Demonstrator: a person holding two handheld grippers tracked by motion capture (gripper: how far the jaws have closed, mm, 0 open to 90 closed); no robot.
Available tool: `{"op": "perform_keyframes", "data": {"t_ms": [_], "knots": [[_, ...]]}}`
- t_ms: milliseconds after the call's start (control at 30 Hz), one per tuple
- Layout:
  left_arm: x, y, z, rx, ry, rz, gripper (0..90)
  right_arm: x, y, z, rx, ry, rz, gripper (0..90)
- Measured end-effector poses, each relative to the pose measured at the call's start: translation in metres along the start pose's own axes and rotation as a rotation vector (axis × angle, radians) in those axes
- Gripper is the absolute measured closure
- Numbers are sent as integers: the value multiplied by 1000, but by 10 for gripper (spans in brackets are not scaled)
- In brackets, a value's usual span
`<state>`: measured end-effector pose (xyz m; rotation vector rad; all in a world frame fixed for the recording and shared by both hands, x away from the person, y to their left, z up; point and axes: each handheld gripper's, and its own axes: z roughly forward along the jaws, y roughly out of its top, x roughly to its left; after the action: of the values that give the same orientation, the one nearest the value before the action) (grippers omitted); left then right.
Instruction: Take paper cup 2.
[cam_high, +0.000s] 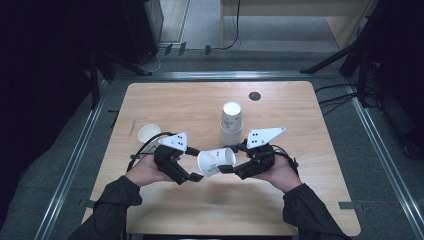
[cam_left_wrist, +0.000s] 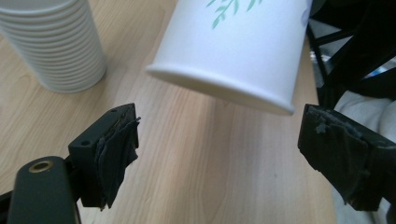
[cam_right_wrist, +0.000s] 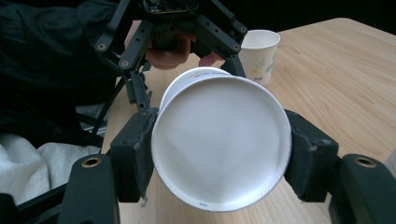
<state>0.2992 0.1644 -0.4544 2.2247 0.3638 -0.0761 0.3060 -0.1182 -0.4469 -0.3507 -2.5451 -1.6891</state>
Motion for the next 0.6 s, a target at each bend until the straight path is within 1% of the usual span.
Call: {"op": "perform_keyframes", "data": {"t_ms": [67, 100, 167, 300, 400, 433, 500, 567, 600], "knots": [[1, 0, 4, -5, -1, -5, 115, 0, 0, 1, -1, 11, 3, 346], [2, 0, 6, -2, -9, -14, 113, 0, 0, 2, -2, 15, 8, 347], [1, 0, 9, -2, 5, -12, 98, 0, 0, 3, -1, 18, 6, 347], [1, 0, 9, -16, -3, -12, 97, 0, -1, 5, 5, 27, 12, 347], [0, 0, 10, -30, -8, -5, 97, 0, -1, 6, 6, 33, 17, 348], [-2, 1, 10, -34, -2, 16, 97, 0, -1, 7, 6, 36, 18, 347], [-3, 1, 10, -42, 1, 22, 98, 0, -2, 8, 7, 40, 23, 348], [-3, 1, 10, -49, -4, 24, 98, 1, -2, 9, 7, 42, 23, 348], [-4, 1, 11, -52, 4, 35, 98, 1, -2, 10, 8, 44, 26, 348]]}}
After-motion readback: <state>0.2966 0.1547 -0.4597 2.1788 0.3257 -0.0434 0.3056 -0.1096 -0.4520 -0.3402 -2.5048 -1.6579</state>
